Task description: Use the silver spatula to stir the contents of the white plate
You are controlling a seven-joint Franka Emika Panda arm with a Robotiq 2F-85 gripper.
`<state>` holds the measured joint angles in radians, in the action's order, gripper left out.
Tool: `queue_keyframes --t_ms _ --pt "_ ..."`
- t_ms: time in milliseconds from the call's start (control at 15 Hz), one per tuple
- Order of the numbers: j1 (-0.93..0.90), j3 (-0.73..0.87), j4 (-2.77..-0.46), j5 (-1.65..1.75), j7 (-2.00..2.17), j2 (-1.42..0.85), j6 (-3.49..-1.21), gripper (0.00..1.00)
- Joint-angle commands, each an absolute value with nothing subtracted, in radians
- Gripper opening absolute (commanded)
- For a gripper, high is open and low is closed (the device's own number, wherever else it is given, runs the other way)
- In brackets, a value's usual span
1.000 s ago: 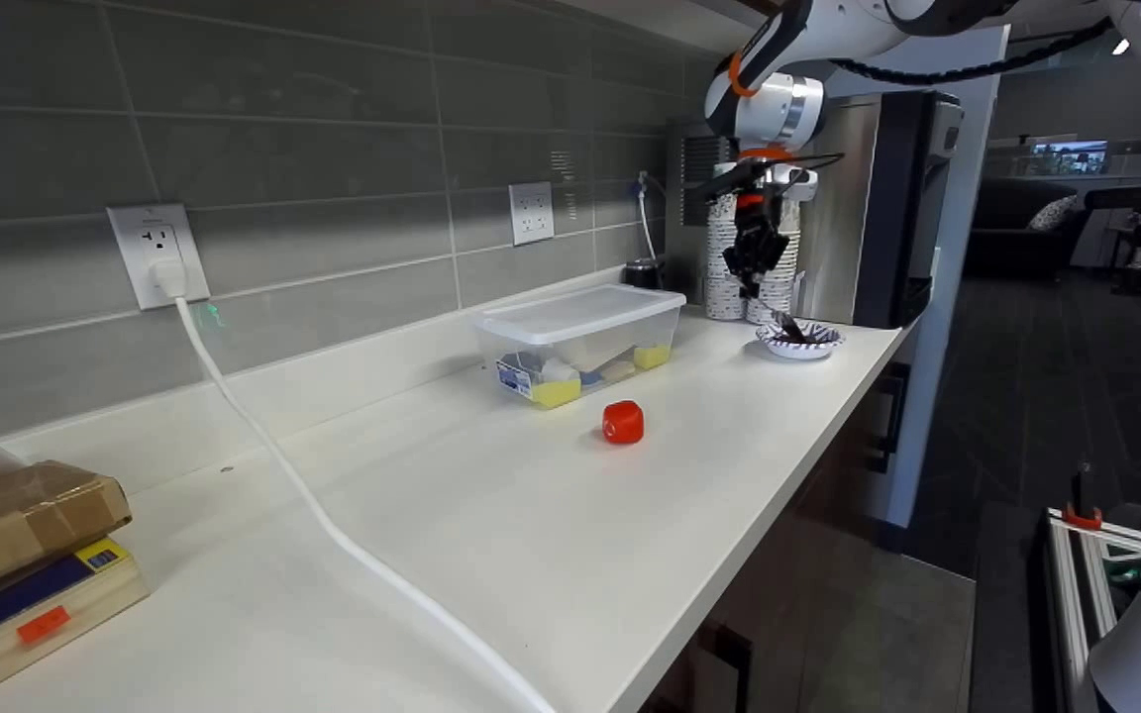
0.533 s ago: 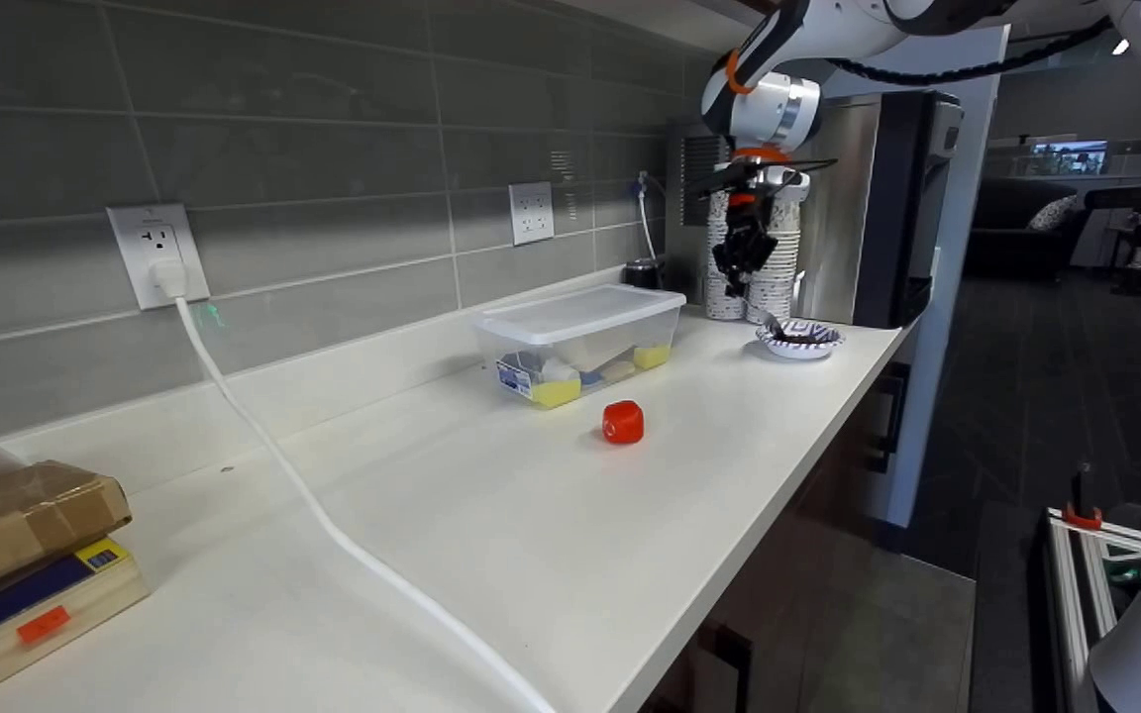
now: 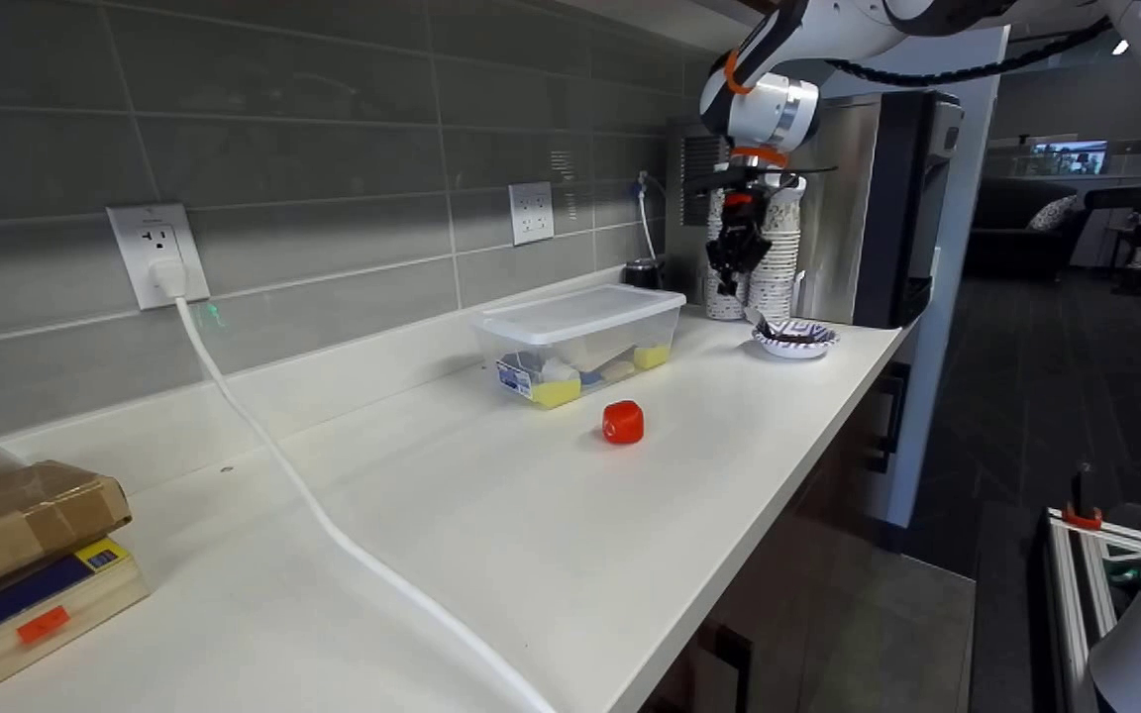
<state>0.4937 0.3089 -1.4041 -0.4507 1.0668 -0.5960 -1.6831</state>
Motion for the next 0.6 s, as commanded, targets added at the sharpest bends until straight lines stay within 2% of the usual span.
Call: queue_keyframes --t_ms 0,533 --pt "0.487 0.305 -1.422 -0.445 1.018 -0.578 -1.734 0.03" --pt "0.43 0.33 -1.419 -0.307 1.037 -0.577 -1.728 0.03"
